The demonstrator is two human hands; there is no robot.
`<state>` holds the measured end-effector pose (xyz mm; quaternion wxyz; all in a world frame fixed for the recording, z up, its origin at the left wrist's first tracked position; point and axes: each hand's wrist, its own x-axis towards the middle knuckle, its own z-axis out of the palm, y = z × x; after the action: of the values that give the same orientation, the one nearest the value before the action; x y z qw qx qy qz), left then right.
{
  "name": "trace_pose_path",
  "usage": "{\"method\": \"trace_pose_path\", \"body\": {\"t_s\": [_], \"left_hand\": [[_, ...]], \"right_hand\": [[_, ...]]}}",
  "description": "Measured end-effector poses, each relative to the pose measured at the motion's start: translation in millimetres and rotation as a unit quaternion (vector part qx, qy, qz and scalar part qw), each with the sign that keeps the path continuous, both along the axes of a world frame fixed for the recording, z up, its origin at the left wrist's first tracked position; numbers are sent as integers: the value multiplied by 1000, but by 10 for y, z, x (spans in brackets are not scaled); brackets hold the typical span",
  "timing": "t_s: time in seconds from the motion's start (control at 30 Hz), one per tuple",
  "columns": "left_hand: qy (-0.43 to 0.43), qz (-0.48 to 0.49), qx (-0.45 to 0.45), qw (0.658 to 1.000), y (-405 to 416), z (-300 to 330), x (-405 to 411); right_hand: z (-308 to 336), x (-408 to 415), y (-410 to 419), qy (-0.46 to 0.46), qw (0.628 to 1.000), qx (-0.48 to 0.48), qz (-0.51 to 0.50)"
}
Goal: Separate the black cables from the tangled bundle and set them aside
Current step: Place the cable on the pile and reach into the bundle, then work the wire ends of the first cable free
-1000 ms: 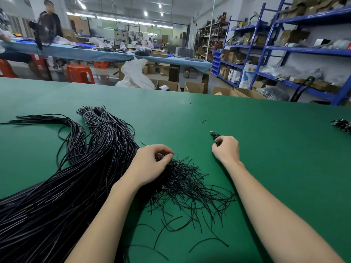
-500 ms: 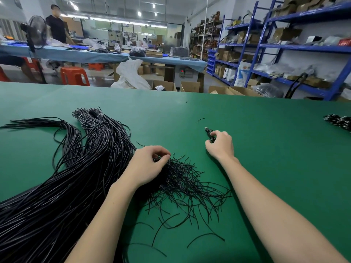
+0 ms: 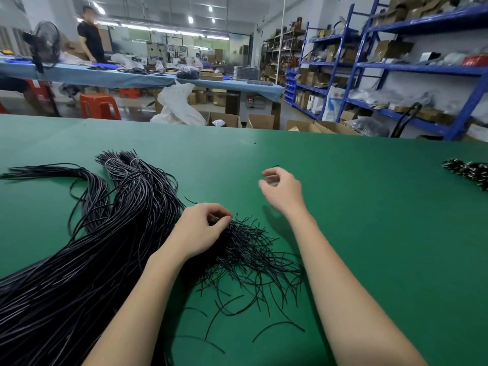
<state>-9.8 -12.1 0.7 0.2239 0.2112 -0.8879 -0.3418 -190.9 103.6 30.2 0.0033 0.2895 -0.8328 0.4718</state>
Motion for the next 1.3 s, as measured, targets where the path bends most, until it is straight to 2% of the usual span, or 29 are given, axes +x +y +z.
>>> {"method": "trace_pose_path", "body": {"t_s": [0.17, 0.3, 0.5, 0.57, 0.63, 0.7, 0.8, 0.97, 1.07, 1.2, 1.3], "left_hand": [[33, 10, 0, 999, 27, 46, 31], [23, 30, -7, 999, -22, 58, 65], [33, 90, 28, 995, -99, 132, 99], [26, 144, 1, 989, -96, 147, 122], [-15, 227, -81, 970, -106, 147, 167], [-91, 264, -131, 951, -149, 131, 208], [-182, 266, -128, 938, -204, 96, 233], [-212, 303, -158, 916, -184, 74, 191], [-178, 314, -131, 923, -191, 80, 204], [-65, 314, -4, 947, -248, 182, 308], [-19, 291, 47, 955, -300, 220, 370]], "right_hand": [[-147, 662, -202, -37, 987, -39, 149], [-446, 884, -183, -46, 989, -66, 126], [-539, 925, -133, 16, 992, -29, 122], [-518, 926, -135, 14, 992, -43, 122], [-514, 950, -131, 13, 991, -53, 122], [-517, 979, -141, 23, 991, -57, 120], [-503, 1014, -157, 37, 990, -65, 119], [-472, 1053, -156, 53, 988, -78, 121], [-444, 1074, -149, 53, 988, -87, 113], [-432, 1083, -146, 38, 989, -93, 106], [-433, 1058, -150, 28, 989, -102, 101]]}}
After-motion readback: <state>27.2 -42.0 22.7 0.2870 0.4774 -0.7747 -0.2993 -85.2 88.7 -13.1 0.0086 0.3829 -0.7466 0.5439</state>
